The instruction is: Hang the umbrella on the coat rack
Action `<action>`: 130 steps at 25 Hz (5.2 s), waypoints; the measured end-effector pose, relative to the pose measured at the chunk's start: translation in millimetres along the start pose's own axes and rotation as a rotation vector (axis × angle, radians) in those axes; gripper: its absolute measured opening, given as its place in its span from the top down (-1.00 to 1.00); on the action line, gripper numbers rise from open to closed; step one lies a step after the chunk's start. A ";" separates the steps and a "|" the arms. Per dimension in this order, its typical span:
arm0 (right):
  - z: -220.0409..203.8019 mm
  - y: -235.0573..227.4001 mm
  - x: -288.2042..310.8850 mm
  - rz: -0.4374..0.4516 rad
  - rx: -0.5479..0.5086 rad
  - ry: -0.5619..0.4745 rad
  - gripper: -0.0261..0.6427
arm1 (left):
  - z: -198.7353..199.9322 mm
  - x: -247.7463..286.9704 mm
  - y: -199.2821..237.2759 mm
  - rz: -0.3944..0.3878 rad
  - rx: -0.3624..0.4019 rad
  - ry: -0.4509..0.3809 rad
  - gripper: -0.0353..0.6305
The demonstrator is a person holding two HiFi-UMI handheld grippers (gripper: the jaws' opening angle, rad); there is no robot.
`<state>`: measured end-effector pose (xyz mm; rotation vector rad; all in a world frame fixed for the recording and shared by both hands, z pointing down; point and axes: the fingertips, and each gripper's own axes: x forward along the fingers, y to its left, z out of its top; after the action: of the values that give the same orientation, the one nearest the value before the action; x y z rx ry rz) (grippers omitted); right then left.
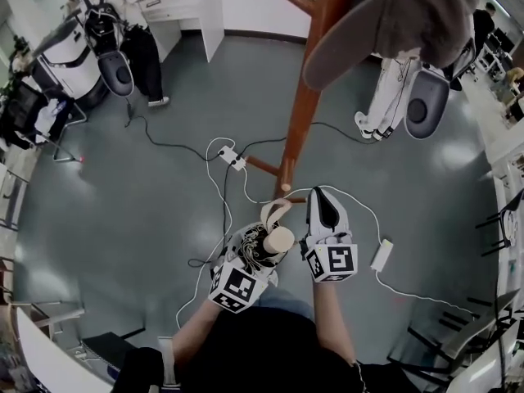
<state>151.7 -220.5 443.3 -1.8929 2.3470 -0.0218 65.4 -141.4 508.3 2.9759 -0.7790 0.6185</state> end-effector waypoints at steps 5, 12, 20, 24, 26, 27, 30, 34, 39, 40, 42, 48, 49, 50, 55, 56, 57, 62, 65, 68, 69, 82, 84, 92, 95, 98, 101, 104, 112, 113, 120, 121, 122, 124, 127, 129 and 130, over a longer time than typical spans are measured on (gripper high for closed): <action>7.6 1.5 -6.0 -0.006 -0.005 -0.015 0.90 | 6.2 3.8 2.6 0.006 -0.015 -0.003 0.00; 8.0 4.7 -8.0 0.005 -0.010 -0.011 0.90 | 18.0 9.6 14.4 0.006 0.006 -0.018 0.00; 12.2 2.3 -5.5 0.005 -0.017 -0.013 0.90 | 28.0 18.0 13.8 -0.016 0.029 -0.016 0.00; 10.2 -0.4 -4.6 -0.002 -0.009 -0.014 0.90 | 29.5 24.2 12.6 -0.028 0.029 -0.013 0.00; 8.3 -1.8 -5.2 -0.005 -0.006 -0.013 0.90 | 29.0 27.0 15.6 -0.026 0.022 -0.012 0.00; 7.7 -3.0 -5.1 -0.007 -0.005 -0.012 0.90 | 28.8 28.5 18.3 -0.024 0.019 -0.010 0.00; 6.4 -6.3 -1.1 -0.011 -0.002 -0.007 0.90 | 28.6 33.3 28.1 -0.027 0.009 0.002 0.00; 2.2 -7.5 1.9 -0.018 0.002 -0.002 0.90 | 27.4 34.1 35.4 -0.030 0.004 0.005 0.00; -3.8 -11.4 2.8 -0.026 0.009 0.002 0.90 | 30.6 30.0 49.5 -0.015 -0.003 0.003 0.00; -4.9 -12.0 3.4 -0.026 0.010 0.003 0.90 | 31.2 30.0 53.1 -0.012 -0.003 0.003 0.00; -6.0 -12.2 5.5 -0.026 0.013 0.003 0.90 | 32.8 29.8 60.1 -0.006 -0.004 0.003 0.00; -2.0 -9.5 13.6 -0.015 0.015 -0.006 0.90 | 38.8 29.6 65.7 -0.004 0.042 0.009 0.00; -2.0 -9.4 15.2 -0.013 0.016 -0.007 0.90 | 38.4 30.0 63.4 -0.010 0.047 0.009 0.00; -2.2 -9.5 17.0 -0.013 0.018 -0.008 0.90 | 37.9 30.3 60.7 -0.019 0.047 0.010 0.00; -4.8 -10.3 20.1 -0.011 0.026 -0.007 0.90 | 32.6 33.9 43.9 -0.053 0.047 0.026 0.00; -5.5 -9.7 19.3 -0.010 0.028 -0.006 0.90 | 33.0 34.0 42.5 -0.054 0.049 0.028 0.00; -5.9 -8.9 18.5 -0.009 0.030 -0.006 0.90 | 33.9 33.8 42.3 -0.053 0.050 0.029 0.00; -7.9 -9.8 14.0 -0.011 0.033 -0.002 0.90 | 38.2 38.8 42.9 -0.040 0.083 0.061 0.00; -7.7 -10.6 10.4 -0.014 0.030 0.002 0.90 | 40.6 43.5 31.9 -0.069 0.066 0.049 0.00; -3.8 -12.4 8.8 -0.019 0.023 -0.002 0.90 | 42.1 48.9 27.9 -0.085 0.035 0.034 -0.01; -2.3 -13.2 9.0 -0.020 0.021 -0.004 0.90 | 41.4 50.9 27.9 -0.089 0.028 0.035 0.00; -4.8 -18.5 5.9 -0.025 0.000 0.013 0.90 | 13.5 80.8 24.1 -0.109 -0.034 0.017 -0.01; -6.6 -17.4 7.3 -0.020 -0.004 0.018 0.90 | 6.5 86.0 25.0 -0.111 -0.043 0.017 -0.01; -10.7 -18.2 8.1 -0.016 -0.012 0.033 0.90 | -19.0 105.0 18.9 -0.142 -0.058 0.001 -0.01; -11.5 -17.1 8.3 -0.011 -0.017 0.038 0.90 | -27.7 109.6 20.2 -0.139 -0.073 -0.010 -0.02; -11.8 -16.6 8.9 0.001 -0.022 0.042 0.90 | -37.7 115.5 23.2 -0.129 -0.079 -0.011 -0.02; -12.8 -16.0 8.4 0.010 -0.025 0.044 0.90 | -49.2 119.3 24.2 -0.118 -0.086 -0.001 -0.03; -14.5 -10.0 8.0 0.030 -0.031 0.040 0.90 | -65.7 121.3 25.6 -0.095 -0.103 0.020 -0.04; -52.0 10.3 2.7 0.059 -0.026 0.056 0.90 | -109.1 120.9 35.8 -0.032 -0.187 0.063 -0.05; -58.1 12.1 2.0 0.060 -0.022 0.061 0.90 | -113.6 120.8 36.0 -0.031 -0.194 0.067 -0.05; -94.9 19.5 -4.0 0.064 -0.002 0.124 0.90 | -144.0 125.7 33.3 -0.013 -0.166 0.125 -0.07; -96.9 19.9 -5.0 0.065 0.000 0.128 0.90 | -145.2 124.8 32.8 -0.007 -0.161 0.127 -0.08; -98.3 20.2 -6.0 0.066 0.000 0.131 0.90 | -145.7 123.9 32.6 0.002 -0.159 0.126 -0.09; -99.3 21.0 -7.7 0.070 0.002 0.131 0.90 | -145.6 123.3 33.1 0.018 -0.162 0.115 -0.11; -99.6 23.7 -8.3 0.076 0.001 0.132 0.90 | -143.2 125.2 37.4 0.037 -0.177 0.094 -0.15; -99.2 25.0 -7.9 0.081 -0.001 0.132 0.90 | -142.3 127.2 42.0 0.054 -0.194 0.080 -0.18; -98.4 25.3 -7.8 0.082 -0.002 0.132 0.90 | -138.7 127.3 44.3 0.064 -0.201 0.061 -0.20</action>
<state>118.2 -214.2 539.3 -1.8479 2.5082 -0.1412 94.5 -226.0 679.7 2.7480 -0.8779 0.5918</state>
